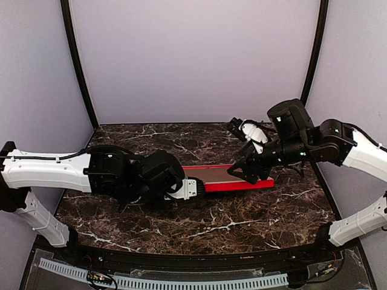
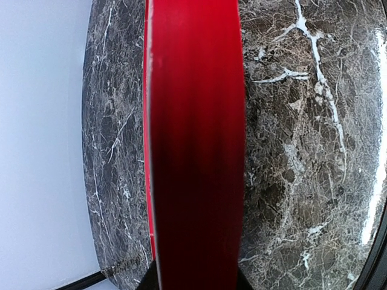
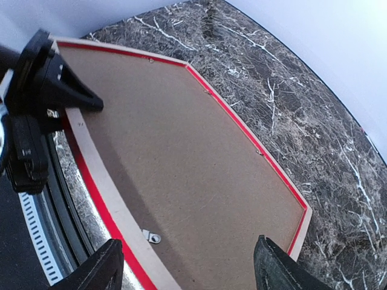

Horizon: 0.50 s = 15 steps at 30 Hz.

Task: Put the photo into the frame
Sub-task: Turn over the photo frame.

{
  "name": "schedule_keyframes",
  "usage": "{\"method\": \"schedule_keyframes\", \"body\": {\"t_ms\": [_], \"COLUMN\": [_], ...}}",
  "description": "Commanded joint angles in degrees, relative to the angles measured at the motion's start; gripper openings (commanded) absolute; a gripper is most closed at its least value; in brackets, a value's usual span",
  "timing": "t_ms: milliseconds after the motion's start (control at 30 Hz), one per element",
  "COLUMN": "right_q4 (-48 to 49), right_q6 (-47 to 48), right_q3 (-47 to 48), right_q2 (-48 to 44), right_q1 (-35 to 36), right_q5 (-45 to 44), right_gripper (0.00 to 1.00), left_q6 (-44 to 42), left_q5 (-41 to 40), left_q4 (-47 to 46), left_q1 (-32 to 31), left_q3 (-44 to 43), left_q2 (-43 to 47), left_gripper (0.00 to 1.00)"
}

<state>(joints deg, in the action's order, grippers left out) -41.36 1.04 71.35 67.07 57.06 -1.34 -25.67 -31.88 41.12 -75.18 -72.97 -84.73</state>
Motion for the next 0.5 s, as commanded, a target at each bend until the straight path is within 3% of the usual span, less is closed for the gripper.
{"method": "schedule_keyframes", "body": {"t_ms": [0,467], "right_q4": [-0.4,-4.9], "right_q6": [4.9,8.4], "right_q3": [2.3,5.9], "right_q2": [2.4,9.5], "right_q1": [4.6,9.7], "right_q5": [-5.5,-13.9], "right_gripper": [0.75,0.70], "left_q6": [-2.1,-6.3], "left_q5": [2.3,8.5], "left_q4": [2.3,5.5], "left_q1": [3.2,6.4], "left_q3": [-6.1,-10.7], "left_q2": [3.1,3.5], "left_gripper": [0.06,0.07]}}
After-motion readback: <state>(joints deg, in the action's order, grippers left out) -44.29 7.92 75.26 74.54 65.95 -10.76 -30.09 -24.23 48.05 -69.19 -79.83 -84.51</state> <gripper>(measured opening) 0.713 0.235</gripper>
